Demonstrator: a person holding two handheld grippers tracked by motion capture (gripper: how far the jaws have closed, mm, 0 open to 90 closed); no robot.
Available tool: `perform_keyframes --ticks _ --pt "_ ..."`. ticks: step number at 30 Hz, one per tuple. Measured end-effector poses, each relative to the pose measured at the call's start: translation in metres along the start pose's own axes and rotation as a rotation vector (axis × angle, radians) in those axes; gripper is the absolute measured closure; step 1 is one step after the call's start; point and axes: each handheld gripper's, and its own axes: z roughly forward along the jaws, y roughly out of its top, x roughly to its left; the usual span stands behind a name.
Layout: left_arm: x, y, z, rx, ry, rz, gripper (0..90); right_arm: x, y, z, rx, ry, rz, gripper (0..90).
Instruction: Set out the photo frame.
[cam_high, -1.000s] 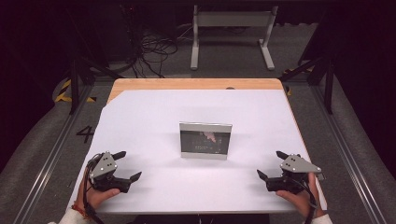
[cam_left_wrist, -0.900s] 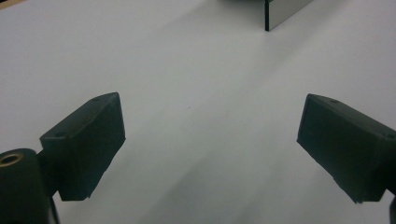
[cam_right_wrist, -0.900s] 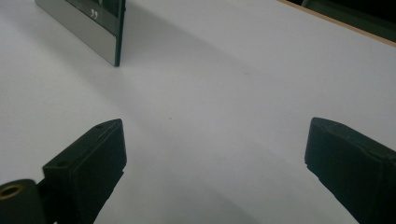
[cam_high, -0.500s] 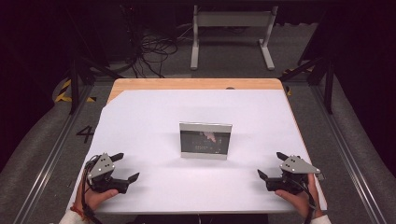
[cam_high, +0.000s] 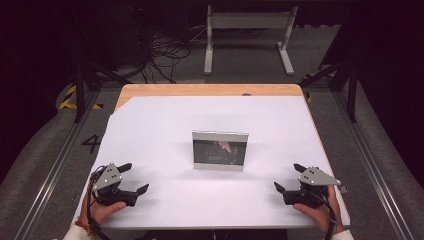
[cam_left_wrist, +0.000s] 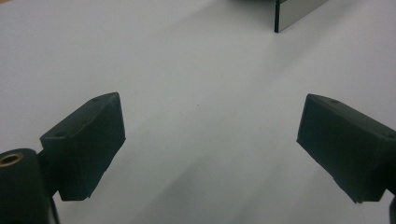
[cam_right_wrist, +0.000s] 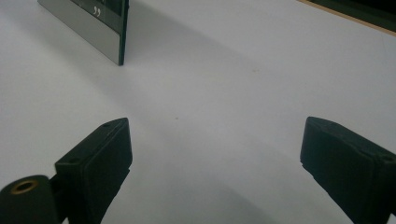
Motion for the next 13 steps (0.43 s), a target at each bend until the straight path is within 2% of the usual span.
perform_keyframes --ticks 8,13 --pt "-0.0011 0.0001 0.0012 0.012 -0.002 0.003 8.0 0.0017 0.0001 0.0005 0.016 0.003 -0.006 9.5" --pt "-0.0012 0.0006 0.0018 0.012 -0.001 -0.001 7.9 0.0012 0.0005 -0.0004 0.007 -0.001 -0.003 9.5"
